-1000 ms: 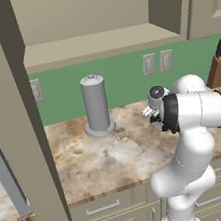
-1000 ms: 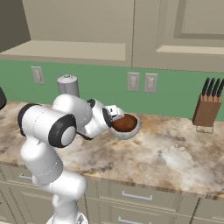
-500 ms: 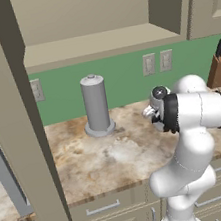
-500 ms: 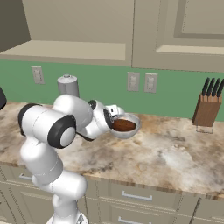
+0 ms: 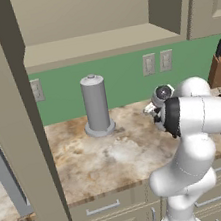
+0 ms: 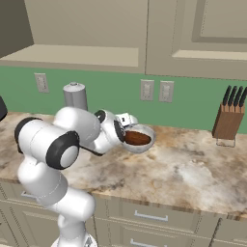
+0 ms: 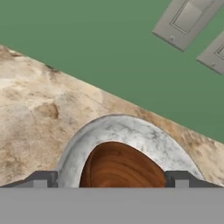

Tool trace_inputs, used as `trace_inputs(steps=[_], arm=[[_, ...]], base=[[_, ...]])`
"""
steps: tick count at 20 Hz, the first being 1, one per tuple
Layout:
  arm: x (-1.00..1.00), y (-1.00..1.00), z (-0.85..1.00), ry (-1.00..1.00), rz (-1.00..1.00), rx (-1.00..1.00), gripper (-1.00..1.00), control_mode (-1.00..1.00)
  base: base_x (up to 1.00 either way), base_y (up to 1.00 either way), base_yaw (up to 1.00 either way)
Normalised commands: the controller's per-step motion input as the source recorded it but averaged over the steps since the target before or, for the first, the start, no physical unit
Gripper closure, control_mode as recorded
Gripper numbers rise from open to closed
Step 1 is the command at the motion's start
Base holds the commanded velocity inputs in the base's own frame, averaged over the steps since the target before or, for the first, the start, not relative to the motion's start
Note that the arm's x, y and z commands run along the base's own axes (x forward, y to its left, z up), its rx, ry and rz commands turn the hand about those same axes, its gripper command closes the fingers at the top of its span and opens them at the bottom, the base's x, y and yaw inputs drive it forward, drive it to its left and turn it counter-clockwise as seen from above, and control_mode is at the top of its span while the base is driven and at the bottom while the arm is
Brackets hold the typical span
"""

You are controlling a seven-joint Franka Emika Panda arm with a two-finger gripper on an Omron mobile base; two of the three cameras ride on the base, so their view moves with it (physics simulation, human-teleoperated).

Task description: Pick up the bowls on the counter and stack them on top of one another in the open cabinet. Place the smaller bowl on top of the larger bowl.

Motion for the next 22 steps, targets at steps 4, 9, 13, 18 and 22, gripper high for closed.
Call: trace_inputs(steps=[4,9,13,18,22], arm=[[-0.1,0.38,0.11,-0.01,0.0,0.0,-1.0,-1.0],[-0.08,0.44,0.05,0.0,-0.01,0.0,-1.0,-1.0],[-0.01,0.18,0.06,0.02,-0.05,-0.01,-1.0,-1.0],[0.01,0.03,0.0,0.1,-0.05,-0.04,-1.0,-1.0],[0.04,0.05,0.0,0.17,-0.05,-0.07,-1.0,-1.0]], base=[[0.0,0.0,0.0],[0.0,0.0,0.0],[0.0,0.0,0.0],[0.0,0.0,0.0],[0.0,0.0,0.0]])
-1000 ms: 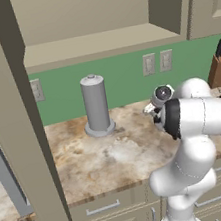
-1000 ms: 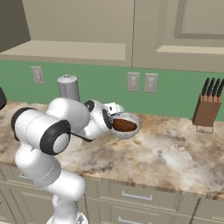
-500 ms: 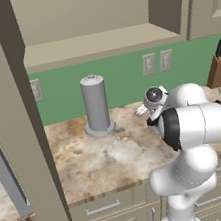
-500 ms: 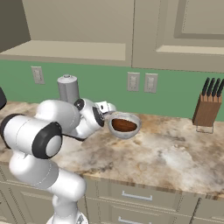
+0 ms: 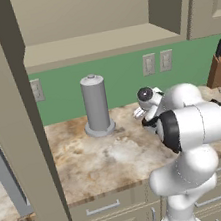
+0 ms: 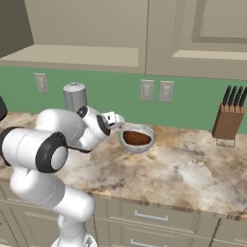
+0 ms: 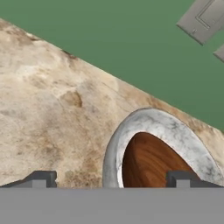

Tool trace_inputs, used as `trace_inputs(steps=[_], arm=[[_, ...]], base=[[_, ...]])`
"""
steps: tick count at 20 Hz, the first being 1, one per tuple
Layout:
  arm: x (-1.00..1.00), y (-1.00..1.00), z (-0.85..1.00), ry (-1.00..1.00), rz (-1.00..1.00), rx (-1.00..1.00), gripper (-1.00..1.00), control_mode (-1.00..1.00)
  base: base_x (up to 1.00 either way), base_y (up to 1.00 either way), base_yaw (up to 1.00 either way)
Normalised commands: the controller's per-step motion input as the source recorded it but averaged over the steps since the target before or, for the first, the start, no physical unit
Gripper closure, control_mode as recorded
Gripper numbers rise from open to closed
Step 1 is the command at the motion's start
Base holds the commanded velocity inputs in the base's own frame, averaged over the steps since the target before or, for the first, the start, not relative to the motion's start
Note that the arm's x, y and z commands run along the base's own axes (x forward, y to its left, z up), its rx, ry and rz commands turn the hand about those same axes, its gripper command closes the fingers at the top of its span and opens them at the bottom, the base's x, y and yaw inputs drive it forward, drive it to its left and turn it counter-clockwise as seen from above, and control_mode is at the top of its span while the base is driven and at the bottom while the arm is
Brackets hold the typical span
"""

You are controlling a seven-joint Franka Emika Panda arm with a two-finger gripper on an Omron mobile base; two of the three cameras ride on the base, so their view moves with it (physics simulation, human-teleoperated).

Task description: Pick up the bowls on the counter and stack them on top of one another in the open cabinet. Place the smaller bowl on top of the larger bowl.

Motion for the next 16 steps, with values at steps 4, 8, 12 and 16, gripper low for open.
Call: trace_inputs(steps=[4,8,12,16], arm=[[0.04,0.0,0.0,0.14,-0.05,-0.04,-1.0,-1.0],[0.05,0.0,-0.01,0.11,-0.04,-0.01,-1.0,-1.0],[0.06,0.0,-0.06,0.08,-0.05,0.0,-1.0,-1.0],[0.09,0.0,-0.1,0.03,-0.04,0.0,-1.0,-1.0]], base=[[0.0,0.0,0.0],[0.0,0.0,0.0],[0.0,0.0,0.0],[0.0,0.0,0.0]])
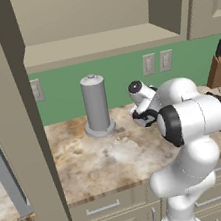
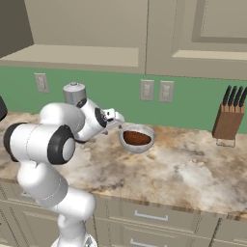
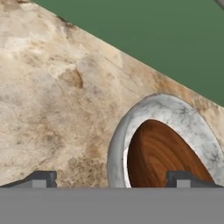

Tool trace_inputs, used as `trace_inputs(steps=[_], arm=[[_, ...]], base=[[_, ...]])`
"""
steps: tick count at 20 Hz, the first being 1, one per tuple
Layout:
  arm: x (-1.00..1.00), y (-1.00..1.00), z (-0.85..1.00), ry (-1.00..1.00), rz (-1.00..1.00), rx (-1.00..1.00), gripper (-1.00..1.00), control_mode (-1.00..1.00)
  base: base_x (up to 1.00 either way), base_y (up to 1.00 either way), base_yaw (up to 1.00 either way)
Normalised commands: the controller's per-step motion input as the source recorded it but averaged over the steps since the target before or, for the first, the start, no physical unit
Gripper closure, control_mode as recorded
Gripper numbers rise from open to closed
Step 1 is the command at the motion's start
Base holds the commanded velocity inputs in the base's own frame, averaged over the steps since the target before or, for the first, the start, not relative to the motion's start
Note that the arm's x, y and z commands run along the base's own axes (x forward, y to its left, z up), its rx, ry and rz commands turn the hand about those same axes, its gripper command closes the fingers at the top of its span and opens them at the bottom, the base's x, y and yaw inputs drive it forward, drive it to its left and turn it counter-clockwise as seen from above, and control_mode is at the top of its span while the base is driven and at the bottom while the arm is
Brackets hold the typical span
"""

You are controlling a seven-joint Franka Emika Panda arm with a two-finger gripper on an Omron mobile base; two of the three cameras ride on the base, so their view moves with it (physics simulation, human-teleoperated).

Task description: Pick up the bowls on the counter and stack them on top of one another in the open cabinet. Place the smaller bowl on top of the larger bowl.

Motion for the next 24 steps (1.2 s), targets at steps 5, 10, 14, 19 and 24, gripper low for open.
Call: trace_inputs(steps=[5,10,14,19,24], arm=[[0.02,-0.05,-0.17,0.0,-0.01,0.0,-1.0,-1.0],[0.0,-0.14,-0.18,0.0,-0.01,0.0,-1.0,-1.0],[0.0,-0.15,-0.13,0.0,-0.01,0.0,-1.0,-1.0],[0.01,-0.11,-0.13,0.0,-0.01,0.0,-1.0,-1.0],[0.0,-0.03,-0.06,0.0,0.0,0.0,-1.0,-1.0]], base=[[0.0,0.0,0.0],[0.0,0.0,0.0],[0.0,0.0,0.0],[0.0,0.0,0.0],[0.0,0.0,0.0]])
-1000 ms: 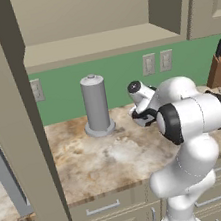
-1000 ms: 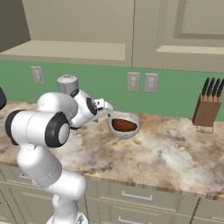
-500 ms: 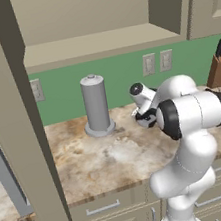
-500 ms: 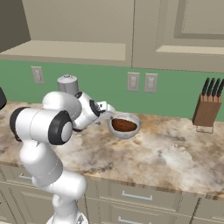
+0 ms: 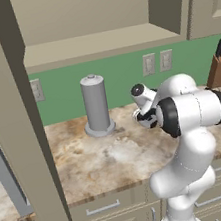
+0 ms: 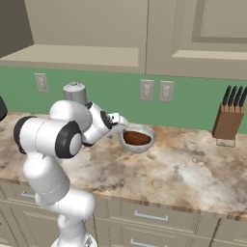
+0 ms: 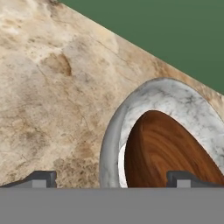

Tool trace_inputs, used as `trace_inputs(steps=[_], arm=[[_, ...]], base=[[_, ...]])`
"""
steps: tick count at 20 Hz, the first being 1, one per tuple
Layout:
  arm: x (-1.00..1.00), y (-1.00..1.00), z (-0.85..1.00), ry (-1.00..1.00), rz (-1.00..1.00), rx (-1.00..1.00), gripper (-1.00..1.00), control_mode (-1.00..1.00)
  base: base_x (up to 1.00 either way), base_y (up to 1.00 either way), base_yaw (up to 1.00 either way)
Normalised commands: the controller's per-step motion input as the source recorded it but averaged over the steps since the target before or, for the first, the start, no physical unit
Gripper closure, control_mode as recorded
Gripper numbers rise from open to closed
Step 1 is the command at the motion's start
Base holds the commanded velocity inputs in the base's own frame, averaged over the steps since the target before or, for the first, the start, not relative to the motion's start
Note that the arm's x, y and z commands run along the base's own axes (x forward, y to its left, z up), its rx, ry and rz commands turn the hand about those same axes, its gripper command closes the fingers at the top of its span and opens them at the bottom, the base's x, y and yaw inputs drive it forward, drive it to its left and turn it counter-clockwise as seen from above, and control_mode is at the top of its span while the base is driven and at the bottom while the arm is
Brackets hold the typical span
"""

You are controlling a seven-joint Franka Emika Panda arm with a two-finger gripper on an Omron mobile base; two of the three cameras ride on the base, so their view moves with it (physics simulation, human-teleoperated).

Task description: Pick up the bowls on the counter and stack them on top of one another in the open cabinet. Place the smaller bowl on top of the larger bowl.

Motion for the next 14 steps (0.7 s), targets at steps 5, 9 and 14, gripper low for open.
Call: trace_inputs(steps=[5,9,14], arm=[[0.0,-0.06,-0.07,0.0,0.0,0.0,-1.0,-1.0],[0.01,-0.03,-0.14,0.0,0.0,0.0,-1.0,-1.0],[0.13,0.0,-0.16,0.0,0.0,0.0,-1.0,-1.0]], base=[[0.0,0.0,0.0],[0.0,0.0,0.0],[0.0,0.0,0.0]])
